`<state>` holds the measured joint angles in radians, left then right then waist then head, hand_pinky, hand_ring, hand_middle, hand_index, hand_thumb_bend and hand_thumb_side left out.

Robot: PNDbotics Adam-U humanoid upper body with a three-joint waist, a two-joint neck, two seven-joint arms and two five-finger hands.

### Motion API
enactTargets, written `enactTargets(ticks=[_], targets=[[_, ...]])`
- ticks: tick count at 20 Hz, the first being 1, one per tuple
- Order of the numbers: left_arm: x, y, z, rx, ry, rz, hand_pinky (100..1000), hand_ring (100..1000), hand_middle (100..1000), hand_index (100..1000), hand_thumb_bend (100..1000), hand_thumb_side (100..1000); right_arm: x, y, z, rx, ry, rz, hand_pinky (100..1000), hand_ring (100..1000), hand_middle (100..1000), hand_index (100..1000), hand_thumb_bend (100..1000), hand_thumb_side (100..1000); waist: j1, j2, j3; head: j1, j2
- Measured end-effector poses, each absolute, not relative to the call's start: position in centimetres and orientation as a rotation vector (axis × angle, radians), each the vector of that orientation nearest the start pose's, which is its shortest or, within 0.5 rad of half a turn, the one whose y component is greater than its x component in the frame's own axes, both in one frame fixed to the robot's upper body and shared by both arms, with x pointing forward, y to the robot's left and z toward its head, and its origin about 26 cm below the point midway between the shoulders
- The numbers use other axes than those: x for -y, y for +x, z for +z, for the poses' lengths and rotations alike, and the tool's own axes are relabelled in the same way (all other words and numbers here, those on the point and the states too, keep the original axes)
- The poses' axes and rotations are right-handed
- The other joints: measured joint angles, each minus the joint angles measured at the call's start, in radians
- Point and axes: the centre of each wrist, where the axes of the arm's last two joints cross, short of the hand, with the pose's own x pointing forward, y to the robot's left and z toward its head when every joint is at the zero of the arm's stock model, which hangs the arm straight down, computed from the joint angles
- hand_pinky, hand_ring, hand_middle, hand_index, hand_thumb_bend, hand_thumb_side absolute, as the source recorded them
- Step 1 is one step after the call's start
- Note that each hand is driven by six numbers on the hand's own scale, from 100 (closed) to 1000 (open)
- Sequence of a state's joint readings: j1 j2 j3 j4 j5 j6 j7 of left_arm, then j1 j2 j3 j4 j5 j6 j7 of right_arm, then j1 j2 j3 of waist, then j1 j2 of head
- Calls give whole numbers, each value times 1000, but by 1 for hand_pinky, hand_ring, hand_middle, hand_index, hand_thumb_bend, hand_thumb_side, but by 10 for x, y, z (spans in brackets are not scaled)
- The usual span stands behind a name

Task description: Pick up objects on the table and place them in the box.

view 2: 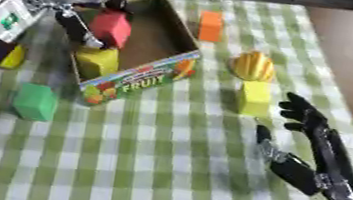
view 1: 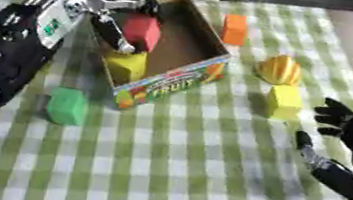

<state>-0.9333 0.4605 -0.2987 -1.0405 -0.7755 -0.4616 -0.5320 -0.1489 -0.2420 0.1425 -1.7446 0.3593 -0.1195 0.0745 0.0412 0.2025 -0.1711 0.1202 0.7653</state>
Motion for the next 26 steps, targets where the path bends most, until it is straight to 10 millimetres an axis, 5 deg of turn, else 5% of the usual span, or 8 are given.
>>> enactTargets(ticks=[3, 4, 5, 13, 17, 21, 26], targets=[[-244, 468, 197, 1488, 618, -1958, 792, 784, 797, 907, 591, 427, 239, 304, 79, 1935, -293, 707, 741, 801, 786, 935, 309, 328, 0, 0, 0, -4, 0], [-243, 467, 198, 1496, 617, -1958, 795, 789, 806, 909, 509, 525, 239, 304, 79, 1935, -293, 707, 741, 801, 785, 935, 312, 330, 0, 0, 1, -5, 0], [-243, 466, 200, 1510, 617, -1956, 797, 792, 811, 910, 605, 449, 239, 304, 79, 1935, -293, 707, 741, 801, 785, 935, 309, 328, 1, 0, 2, -6, 0], [-276, 443, 252, 1702, 737, -1826, 797, 793, 815, 905, 582, 437, 239, 304, 79, 1934, -294, 706, 741, 801, 785, 935, 309, 328, 2, 0, 19, -11, 0], [-305, 425, 266, 1720, 785, -1744, 785, 772, 792, 887, 501, 338, 240, 304, 79, 1934, -295, 705, 741, 801, 785, 935, 310, 328, 2, -6, 31, -16, 0], [-339, 410, 255, 1603, 761, -1692, 782, 769, 788, 886, 443, 272, 241, 304, 79, 1933, -300, 702, 741, 801, 785, 935, 310, 328, 3, -8, 42, -16, 0], [-384, 399, 210, 1348, 687, -1592, 774, 765, 785, 882, 441, 266, 241, 304, 79, 1931, -304, 701, 741, 801, 784, 935, 312, 327, 2, -14, 49, -17, 0]])
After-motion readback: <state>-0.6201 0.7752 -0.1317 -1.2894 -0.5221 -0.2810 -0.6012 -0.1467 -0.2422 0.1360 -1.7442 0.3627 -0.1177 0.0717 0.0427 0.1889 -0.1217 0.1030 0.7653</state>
